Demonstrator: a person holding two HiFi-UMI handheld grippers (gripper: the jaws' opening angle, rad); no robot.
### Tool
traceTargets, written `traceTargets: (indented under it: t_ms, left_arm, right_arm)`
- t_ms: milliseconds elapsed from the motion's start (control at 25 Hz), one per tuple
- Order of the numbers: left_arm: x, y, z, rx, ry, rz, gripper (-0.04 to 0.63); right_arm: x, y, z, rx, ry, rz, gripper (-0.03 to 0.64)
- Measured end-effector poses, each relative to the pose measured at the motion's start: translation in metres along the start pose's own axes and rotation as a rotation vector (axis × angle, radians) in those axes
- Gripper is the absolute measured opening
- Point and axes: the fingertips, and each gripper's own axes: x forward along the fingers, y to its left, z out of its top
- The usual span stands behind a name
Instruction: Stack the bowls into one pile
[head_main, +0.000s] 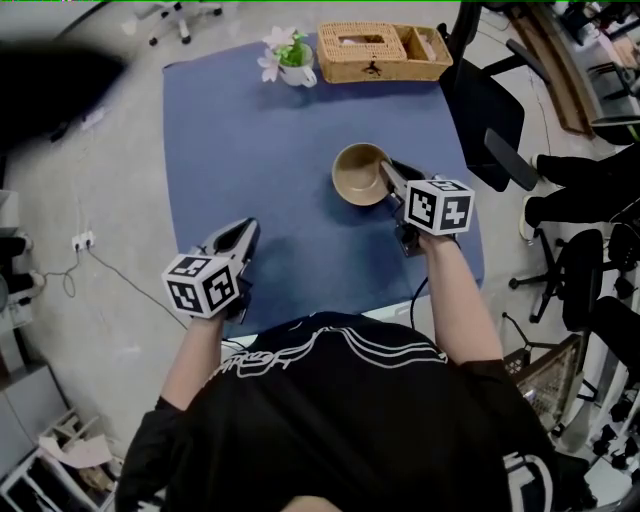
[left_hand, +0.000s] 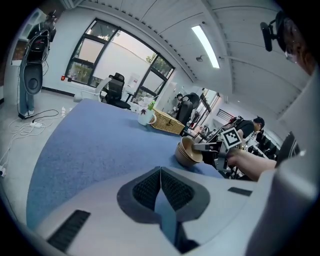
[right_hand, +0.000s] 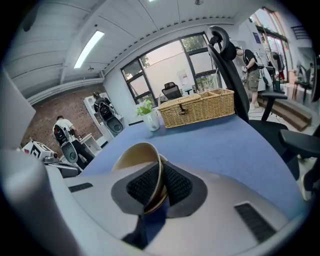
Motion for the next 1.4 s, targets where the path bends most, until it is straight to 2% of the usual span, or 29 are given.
traceTargets:
  t_ms: [120, 160, 240, 360, 600, 800, 1000, 1400]
  left_arm:
    - [-0.001, 0.0, -0.002, -0.001, -0.001, 0.0, 0.026]
    - [-0.001, 0.0, -0.003, -0.002, -0.002, 0.001, 0.026]
    - [-0.002, 0.0, -0.004, -0.004, -0.004, 0.001, 0.026]
    - [-0.001, 0.0, -0.005, -0.001, -0.003, -0.007, 0.025]
    - [0.001, -0.001, -0.001, 0.004, -0.023, -0.041, 0.026]
    - [-0.005, -0.006, -0.005, 0.016, -0.011, -0.071, 0.026]
    - [-0.031, -0.008, -0.007, 0.035, 0.002, -0.083, 0.026]
    - [-0.099, -0.029, -0.01, 0.084, -0.021, -0.136, 0.026]
  right_arm:
    - [0.0, 0.001, 0.002, -0.03, -0.017, 0.006, 0.053]
    - [0.0, 0.002, 0.002, -0.037, -0.023, 0.008, 0.069]
    - [-0.001, 0.004, 0.004, -0.051, -0.037, 0.013, 0.153]
    - [-0.003, 0.005, 0.007, -0.075, -0.068, 0.012, 0.215]
    - [-0.021, 0.009, -0.005, -0.118, -0.09, 0.004, 0.269]
    - [-0.048, 0.029, -0.014, -0.086, -0.121, 0.034, 0.27]
    - [-0.08, 0.078, -0.018, -0.077, -0.176, 0.101, 0.264]
    - [-0.129, 0.163, -0.061, -0.021, -0.243, 0.137, 0.066]
